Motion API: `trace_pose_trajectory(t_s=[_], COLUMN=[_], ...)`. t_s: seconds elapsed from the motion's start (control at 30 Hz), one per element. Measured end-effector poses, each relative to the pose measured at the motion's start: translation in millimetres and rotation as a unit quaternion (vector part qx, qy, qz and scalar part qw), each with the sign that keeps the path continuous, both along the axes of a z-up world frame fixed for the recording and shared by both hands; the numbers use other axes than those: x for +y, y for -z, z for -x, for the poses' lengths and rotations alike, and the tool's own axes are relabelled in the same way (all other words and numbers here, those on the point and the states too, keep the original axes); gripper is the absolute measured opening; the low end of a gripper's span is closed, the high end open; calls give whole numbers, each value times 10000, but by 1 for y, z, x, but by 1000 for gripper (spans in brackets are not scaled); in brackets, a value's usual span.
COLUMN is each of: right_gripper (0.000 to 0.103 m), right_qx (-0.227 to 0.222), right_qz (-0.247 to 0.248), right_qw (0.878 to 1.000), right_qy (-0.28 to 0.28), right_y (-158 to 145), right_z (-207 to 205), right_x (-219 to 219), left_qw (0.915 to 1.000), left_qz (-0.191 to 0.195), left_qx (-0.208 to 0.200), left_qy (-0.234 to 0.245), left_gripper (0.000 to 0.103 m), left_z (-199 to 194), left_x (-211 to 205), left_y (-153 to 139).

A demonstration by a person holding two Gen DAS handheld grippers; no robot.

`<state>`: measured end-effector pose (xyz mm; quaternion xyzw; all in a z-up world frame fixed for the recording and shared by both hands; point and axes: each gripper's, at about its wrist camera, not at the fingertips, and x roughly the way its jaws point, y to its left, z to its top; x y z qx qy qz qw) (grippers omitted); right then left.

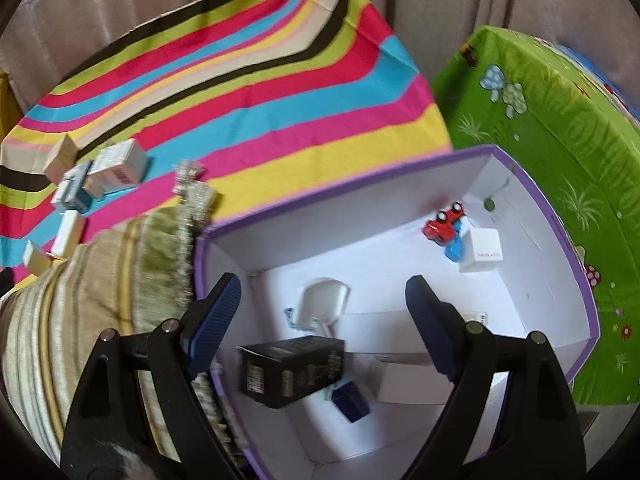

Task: Organize rigid objects
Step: 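Move both grippers back over the cloth toward the white boxes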

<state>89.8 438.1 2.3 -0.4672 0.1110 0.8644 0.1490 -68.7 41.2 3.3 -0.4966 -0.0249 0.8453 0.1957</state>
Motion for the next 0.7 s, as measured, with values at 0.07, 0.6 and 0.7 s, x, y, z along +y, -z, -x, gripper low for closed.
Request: trace_pose_trajectory(t_s=[0.07,0.6,0.7], right_gripper=[86,87,87], right_qx=[33,93,58], right_qz=[54,253,163], right_qw=[9999,9931,9921], right_qy=[-121,-1145,-1244], right_y=[-3,-16,-13], right_z=[5,80,90], right_x=[-9,-148,-173], left_qw=[9999,9956,9957], left_qz=[117,507,412], left_qx=[5,-143,-213], left_qy=[81,770,798], left_gripper=[66,64,55], left_z=[9,36,37], left_x=[2,28,27], left_y=[1,20,23])
